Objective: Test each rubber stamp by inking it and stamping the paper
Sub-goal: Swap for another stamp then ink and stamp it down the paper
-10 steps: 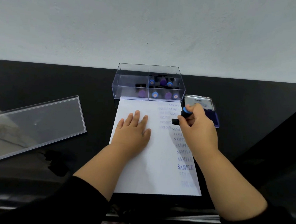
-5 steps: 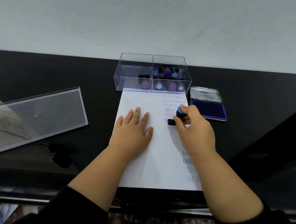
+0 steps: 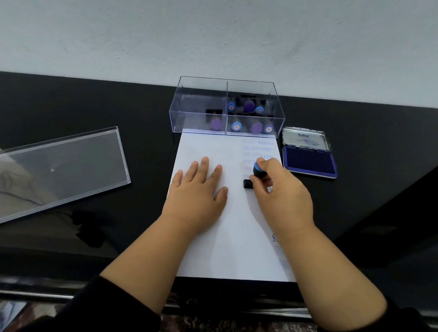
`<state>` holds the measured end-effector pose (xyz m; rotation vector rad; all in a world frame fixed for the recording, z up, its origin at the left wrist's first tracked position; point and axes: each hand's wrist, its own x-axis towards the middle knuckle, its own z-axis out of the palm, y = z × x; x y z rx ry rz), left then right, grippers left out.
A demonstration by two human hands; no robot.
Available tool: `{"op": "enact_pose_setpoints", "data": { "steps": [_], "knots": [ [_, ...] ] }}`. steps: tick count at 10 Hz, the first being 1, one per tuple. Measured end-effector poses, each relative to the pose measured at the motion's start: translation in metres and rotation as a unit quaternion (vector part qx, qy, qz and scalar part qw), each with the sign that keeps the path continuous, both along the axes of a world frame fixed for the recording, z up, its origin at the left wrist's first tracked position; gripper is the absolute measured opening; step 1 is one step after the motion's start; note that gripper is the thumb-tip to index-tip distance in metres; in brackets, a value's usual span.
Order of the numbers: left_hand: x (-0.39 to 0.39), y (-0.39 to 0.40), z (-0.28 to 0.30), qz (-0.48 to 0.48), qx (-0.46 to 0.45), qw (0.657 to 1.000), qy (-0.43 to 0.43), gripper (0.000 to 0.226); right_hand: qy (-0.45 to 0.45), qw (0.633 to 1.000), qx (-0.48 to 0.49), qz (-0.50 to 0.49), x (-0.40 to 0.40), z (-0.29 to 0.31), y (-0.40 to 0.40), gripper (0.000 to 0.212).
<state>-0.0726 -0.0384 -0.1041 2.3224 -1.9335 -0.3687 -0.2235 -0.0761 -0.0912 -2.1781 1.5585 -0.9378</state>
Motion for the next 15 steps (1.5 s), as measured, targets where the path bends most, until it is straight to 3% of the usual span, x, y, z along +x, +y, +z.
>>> {"op": "enact_pose_setpoints", "data": {
  "steps": [8, 11, 15],
  "knots": [
    [-0.001, -0.001, 0.002, 0.007, -0.009, 1.0, 0.011, 0.054, 0.023, 1.0, -0.011, 0.009, -0.001, 0.001, 0.002, 0.029],
    [-0.001, -0.001, 0.002, 0.009, -0.012, 1.0, 0.02, 0.054, -0.144, 0.986, 0.031, -0.077, -0.027, 0.012, -0.011, 0.024],
    [-0.001, -0.001, 0.002, 0.009, -0.01, 1.0, 0.02, 0.054, -0.169, 0.982, 0.037, -0.081, -0.035, 0.011, -0.013, 0.023]
  ]
}}
